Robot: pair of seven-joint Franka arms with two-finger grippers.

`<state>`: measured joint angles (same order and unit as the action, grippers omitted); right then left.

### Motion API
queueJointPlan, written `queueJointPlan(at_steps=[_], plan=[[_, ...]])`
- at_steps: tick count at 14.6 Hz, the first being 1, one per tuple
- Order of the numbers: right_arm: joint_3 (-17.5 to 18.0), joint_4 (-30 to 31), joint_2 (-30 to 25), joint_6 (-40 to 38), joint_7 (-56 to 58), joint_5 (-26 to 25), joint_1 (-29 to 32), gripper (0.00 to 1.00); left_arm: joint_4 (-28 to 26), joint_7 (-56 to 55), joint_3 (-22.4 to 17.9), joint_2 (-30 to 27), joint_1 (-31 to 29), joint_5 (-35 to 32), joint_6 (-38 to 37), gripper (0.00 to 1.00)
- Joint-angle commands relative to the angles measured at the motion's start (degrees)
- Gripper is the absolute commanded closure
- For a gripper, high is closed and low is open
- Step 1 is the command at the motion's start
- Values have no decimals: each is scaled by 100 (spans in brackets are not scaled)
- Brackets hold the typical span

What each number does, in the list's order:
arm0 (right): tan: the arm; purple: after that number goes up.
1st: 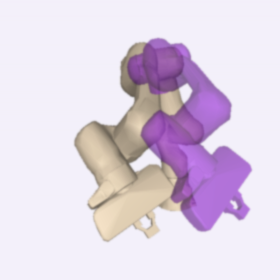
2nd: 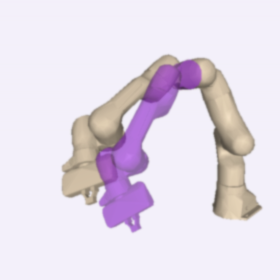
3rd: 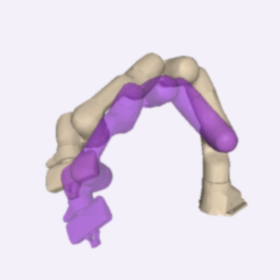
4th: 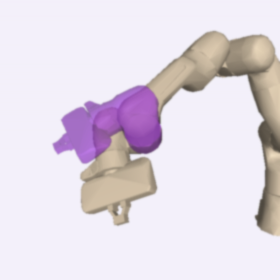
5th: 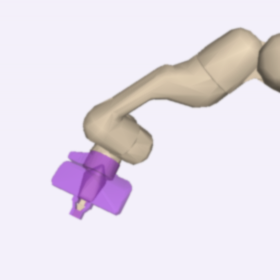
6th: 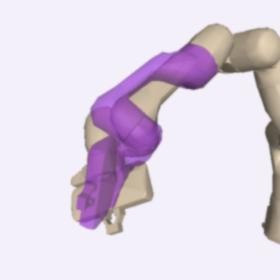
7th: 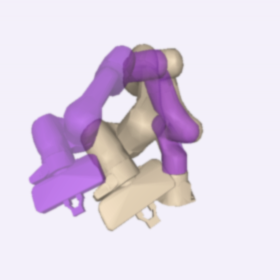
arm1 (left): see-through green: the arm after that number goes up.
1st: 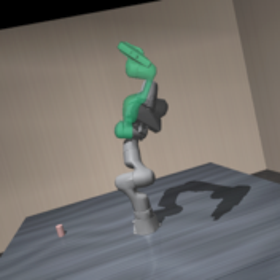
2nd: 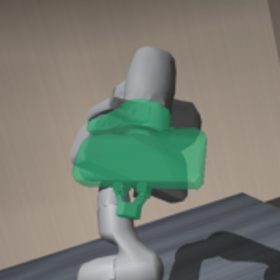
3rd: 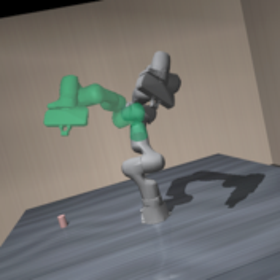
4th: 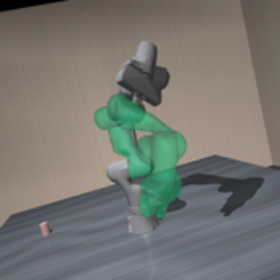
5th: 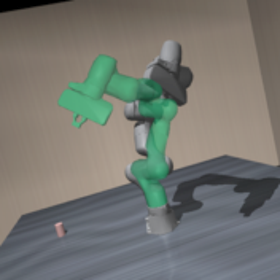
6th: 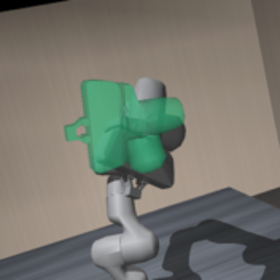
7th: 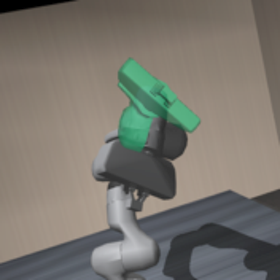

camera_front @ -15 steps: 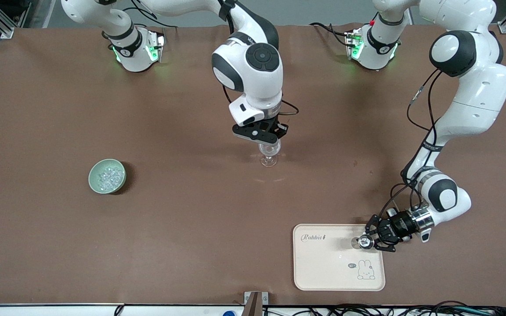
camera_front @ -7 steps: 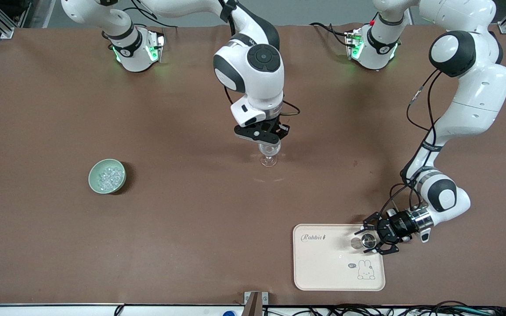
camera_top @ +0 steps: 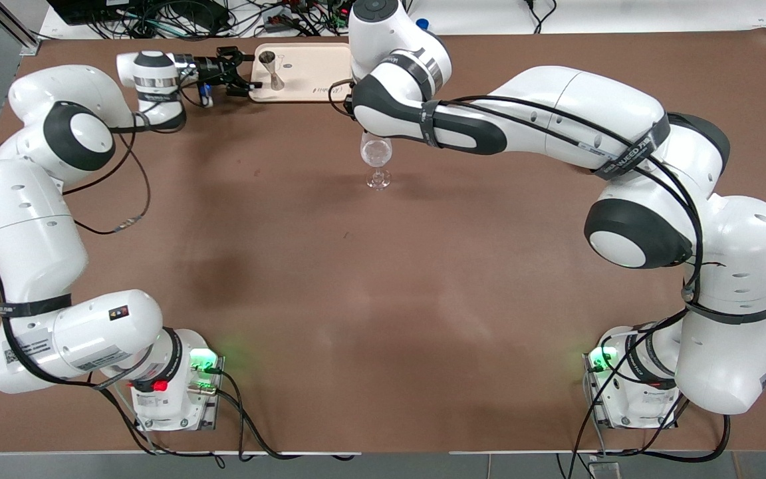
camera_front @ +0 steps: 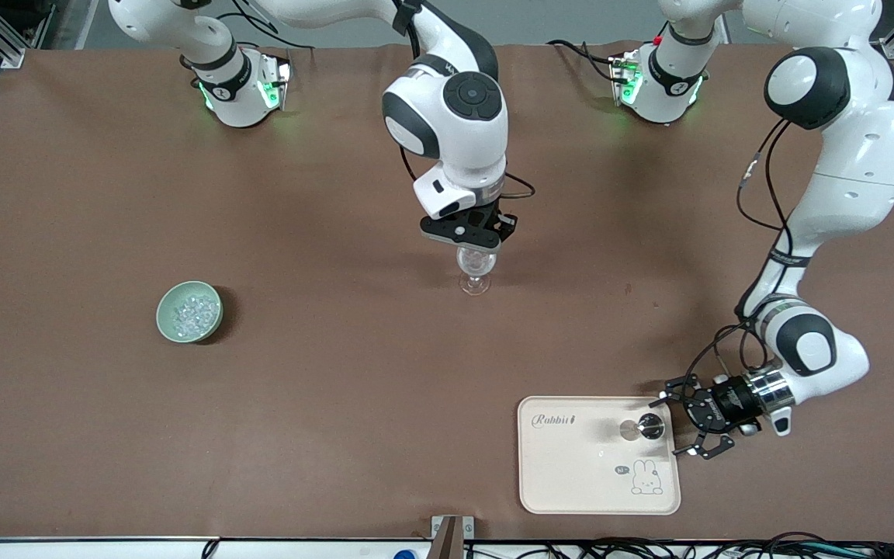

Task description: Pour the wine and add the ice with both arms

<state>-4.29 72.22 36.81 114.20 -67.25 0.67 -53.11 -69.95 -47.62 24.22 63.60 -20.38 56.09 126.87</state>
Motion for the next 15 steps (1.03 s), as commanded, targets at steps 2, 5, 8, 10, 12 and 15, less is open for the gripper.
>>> queueJointPlan(at_steps=[2,5,8,10,12,15], plan=[[-19,-102,37,-20,9,-120,2,49,-264,-423,-76,-610,-194,-1369,-512,0],[-63,-50,-269,-256,351,-111,221,43,-256,-441,-58,-1084,-264,-2617,-1093,0],[-116,125,-997,-1161,1150,-312,791,36,-229,-441,-23,-1664,-221,-3541,-1655,0],[-116,633,-1700,-1216,1598,-497,1309,26,-203,-389,38,-2016,-177,-4095,-2016,0],[-116,1073,-2351,-1216,2309,-507,1880,5,-212,-380,266,-2350,-133,-4648,-2254,0],[-116,1662,-3108,-1233,3434,-498,2760,0,-212,-345,740,-2763,-141,-5615,-2675,0]])
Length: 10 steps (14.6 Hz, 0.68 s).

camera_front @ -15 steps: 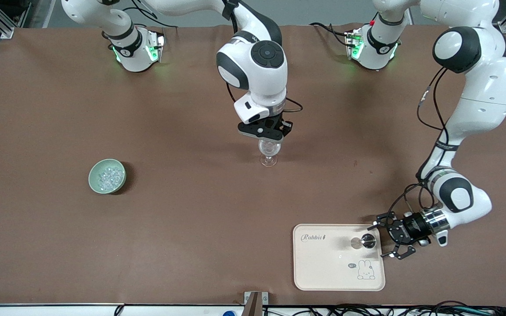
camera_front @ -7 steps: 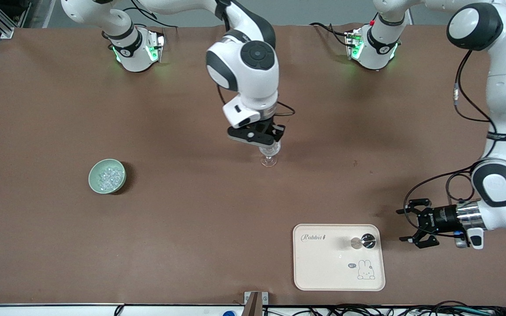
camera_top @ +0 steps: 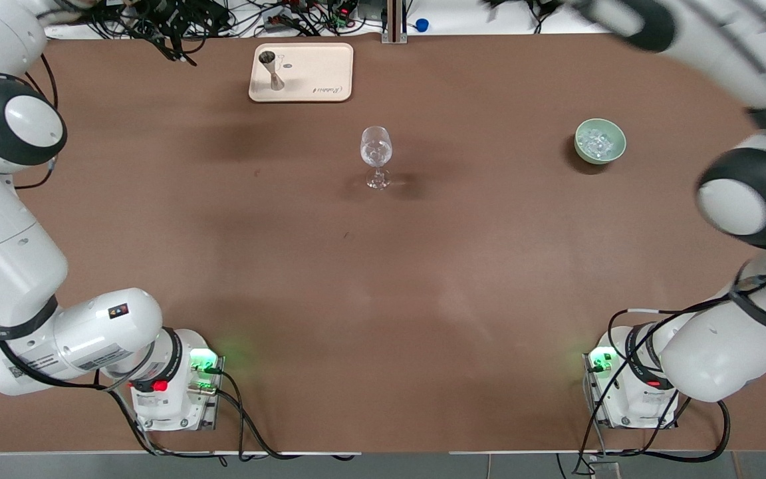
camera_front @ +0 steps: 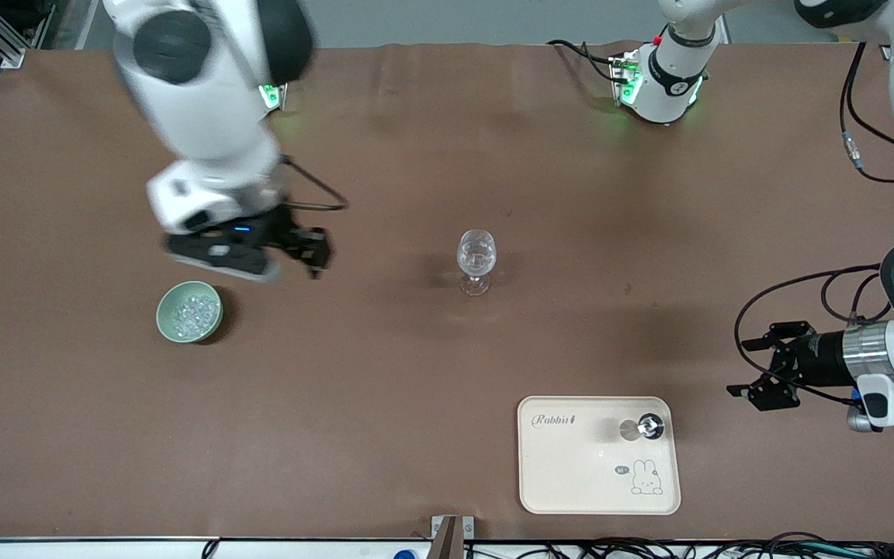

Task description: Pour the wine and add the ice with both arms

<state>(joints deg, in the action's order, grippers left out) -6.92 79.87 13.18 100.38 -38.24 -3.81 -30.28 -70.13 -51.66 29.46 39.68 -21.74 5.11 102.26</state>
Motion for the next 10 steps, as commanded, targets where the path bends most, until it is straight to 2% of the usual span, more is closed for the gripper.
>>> queueJointPlan(at_steps=[1,3,5,10], plan=[[147,1046,-947,148,824,-49,748,0,-203,76,366,-530,-6,-824,-294,0],[156,1171,-1237,-44,1614,-49,1381,0,-203,233,682,-829,-6,-1361,-531,0],[156,1162,-1405,-378,2231,-49,1900,0,-212,1091,877,-1092,-41,-1740,-759,0],[147,829,-1415,-652,3461,20,2815,0,-247,2597,869,-1909,-6,-1768,-1059,0]])
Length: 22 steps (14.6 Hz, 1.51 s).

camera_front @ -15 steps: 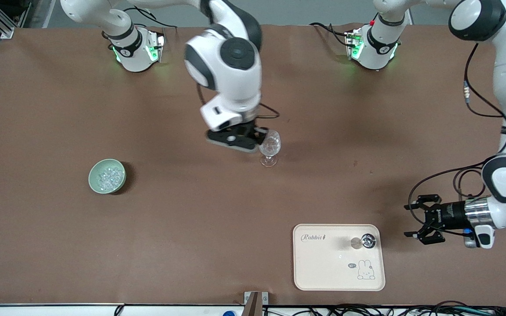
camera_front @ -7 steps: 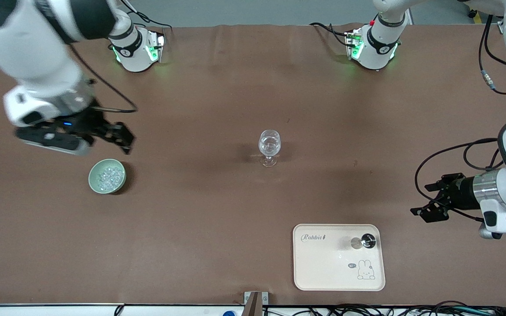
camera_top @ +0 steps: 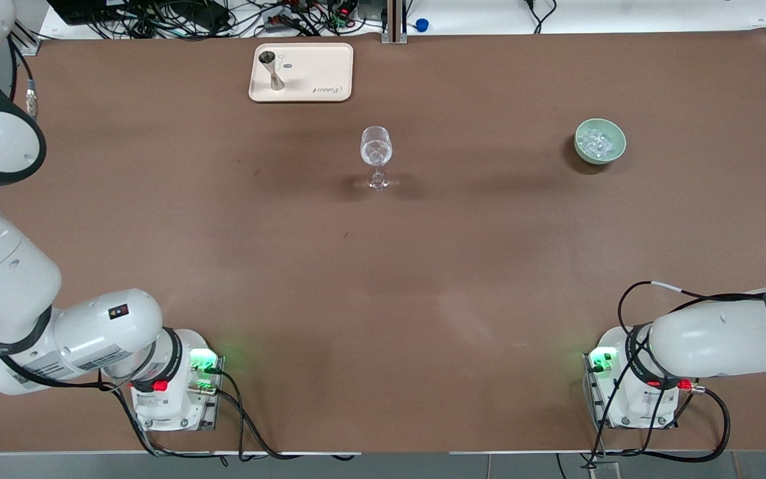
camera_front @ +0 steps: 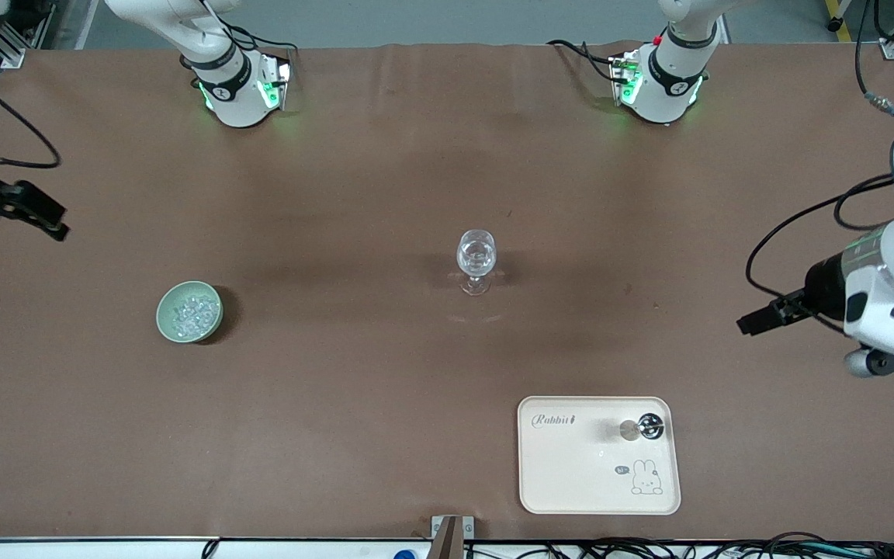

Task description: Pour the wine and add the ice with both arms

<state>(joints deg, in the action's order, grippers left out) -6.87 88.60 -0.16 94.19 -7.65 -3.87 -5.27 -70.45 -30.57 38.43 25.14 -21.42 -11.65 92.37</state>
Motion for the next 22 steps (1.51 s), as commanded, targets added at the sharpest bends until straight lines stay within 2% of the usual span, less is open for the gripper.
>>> queueJointPlan(at_steps=[1,3,6,9,10,12,14,16,19,22], plan=[[142,-158,-72,-50,605,44,464,0,-241,752,-63,-606,6,-83,-131,0],[150,-316,-64,-321,677,44,588,0,-259,1419,-466,-896,207,4,-464,0],[151,-449,-72,-857,677,53,571,0,-373,2177,-1493,-1414,900,294,-965,0],[151,-370,-125,-1104,774,430,580,0,-1135,2380,-2512,-2213,1498,926,-949,0],[151,-309,-134,-1096,791,448,580,0,-1373,2380,-2716,-2433,1683,1015,-897,0],[151,-221,-169,-1105,800,457,580,0,-1874,2389,-2797,-2864,1851,1016,-695,0],[142,-10,-370,-1069,809,457,589,0,-2156,2380,-3173,-3102,2263,1007,-641,0],[142,174,-529,-1078,818,457,580,0,-2394,2424,-3272,-3261,2256,1016,-510,0],[133,202,-538,-1113,1318,457,580,0,-2439,2416,-3228,-3331,2212,1016,-509,0],[142,167,-503,-1105,1319,449,580,0,-2378,2407,-3228,-3297,2212,1016,-527,0]])
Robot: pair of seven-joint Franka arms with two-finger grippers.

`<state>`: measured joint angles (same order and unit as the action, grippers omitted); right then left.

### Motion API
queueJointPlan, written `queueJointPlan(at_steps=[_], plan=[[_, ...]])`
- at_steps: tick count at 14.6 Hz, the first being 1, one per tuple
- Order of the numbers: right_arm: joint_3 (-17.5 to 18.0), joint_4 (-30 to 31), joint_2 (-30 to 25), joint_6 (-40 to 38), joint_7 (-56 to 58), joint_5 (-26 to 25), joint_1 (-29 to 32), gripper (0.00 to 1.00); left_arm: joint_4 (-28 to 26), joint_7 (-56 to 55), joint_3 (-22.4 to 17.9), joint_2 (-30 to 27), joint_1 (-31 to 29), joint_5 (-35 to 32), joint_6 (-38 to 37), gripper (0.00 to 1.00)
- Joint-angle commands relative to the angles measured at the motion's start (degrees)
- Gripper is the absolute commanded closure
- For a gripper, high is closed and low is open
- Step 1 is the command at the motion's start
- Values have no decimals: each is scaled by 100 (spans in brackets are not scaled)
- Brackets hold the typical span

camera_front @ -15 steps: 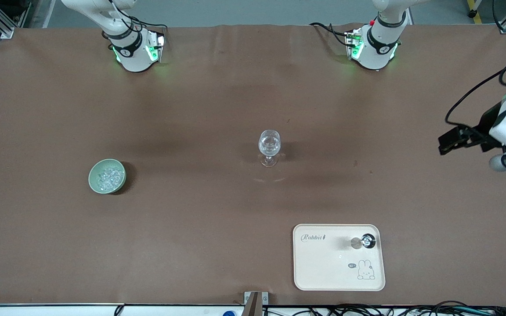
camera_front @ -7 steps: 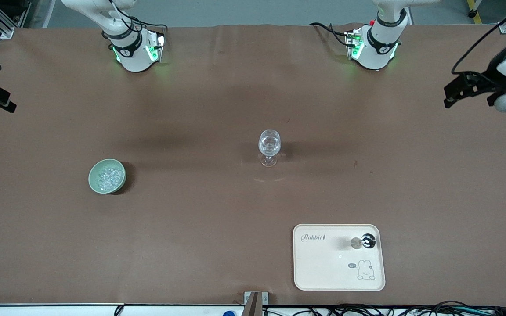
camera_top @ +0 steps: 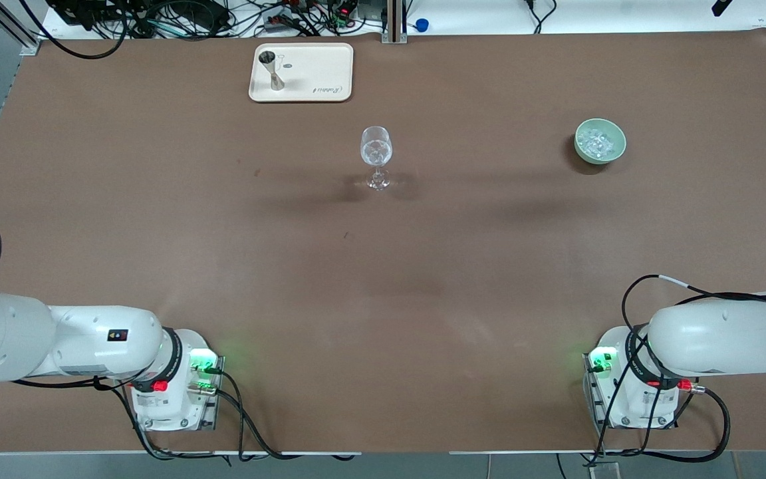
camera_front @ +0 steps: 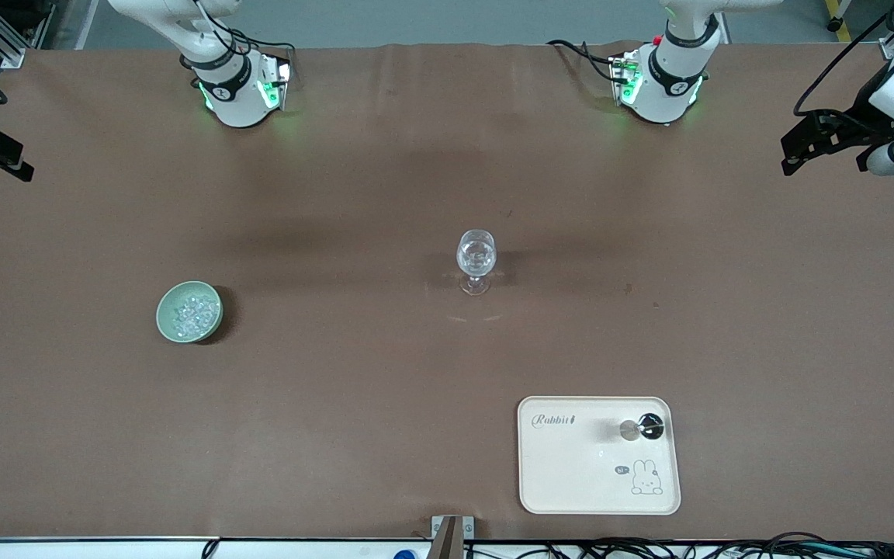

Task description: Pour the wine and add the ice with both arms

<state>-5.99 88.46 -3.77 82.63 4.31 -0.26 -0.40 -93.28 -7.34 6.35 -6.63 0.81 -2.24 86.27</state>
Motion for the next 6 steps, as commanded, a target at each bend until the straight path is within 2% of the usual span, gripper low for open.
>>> queueJointPlan(at_steps=[1,6], plan=[[54,163,-133,51,131,88,92,0,-24,14,-20,-93,-2,75,74,0],[54,102,-97,139,123,79,92,0,117,48,-20,-23,7,84,57,0]])
